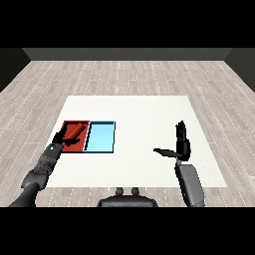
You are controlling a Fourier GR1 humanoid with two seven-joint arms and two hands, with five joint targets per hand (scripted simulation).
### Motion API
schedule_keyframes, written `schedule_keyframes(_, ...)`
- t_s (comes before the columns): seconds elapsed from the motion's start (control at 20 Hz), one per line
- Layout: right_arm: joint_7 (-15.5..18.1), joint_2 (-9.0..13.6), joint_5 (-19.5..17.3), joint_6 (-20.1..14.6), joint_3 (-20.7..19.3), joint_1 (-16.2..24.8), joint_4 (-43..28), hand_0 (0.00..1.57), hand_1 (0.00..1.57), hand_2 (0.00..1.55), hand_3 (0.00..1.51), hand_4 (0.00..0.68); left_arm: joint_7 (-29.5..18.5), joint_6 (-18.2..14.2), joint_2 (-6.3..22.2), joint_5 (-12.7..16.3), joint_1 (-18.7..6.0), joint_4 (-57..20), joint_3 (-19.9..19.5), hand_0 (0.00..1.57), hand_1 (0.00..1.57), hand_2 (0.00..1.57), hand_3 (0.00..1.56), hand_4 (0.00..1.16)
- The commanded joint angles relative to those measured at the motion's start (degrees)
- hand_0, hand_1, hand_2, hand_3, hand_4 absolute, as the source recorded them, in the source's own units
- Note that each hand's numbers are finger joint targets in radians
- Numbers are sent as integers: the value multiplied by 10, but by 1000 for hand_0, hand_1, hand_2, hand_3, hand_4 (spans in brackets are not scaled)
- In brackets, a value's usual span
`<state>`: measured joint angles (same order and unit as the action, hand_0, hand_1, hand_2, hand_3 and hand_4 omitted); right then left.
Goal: Pick the red can and put it in the red box
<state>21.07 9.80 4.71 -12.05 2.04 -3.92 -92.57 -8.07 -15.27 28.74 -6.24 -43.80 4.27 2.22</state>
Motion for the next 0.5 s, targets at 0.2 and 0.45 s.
schedule_keyframes(0.2,-13,-5,29,14,-10,-5,-22,0,0,0,0,0,-157,-57,-10,118,25,83,-123,0,0,0,0,0)
schedule_keyframes(0.45,1,-14,36,31,7,9,-26,0,0,0,0,0,-302,75,-60,215,-2,210,-196,0,0,0,0,0)
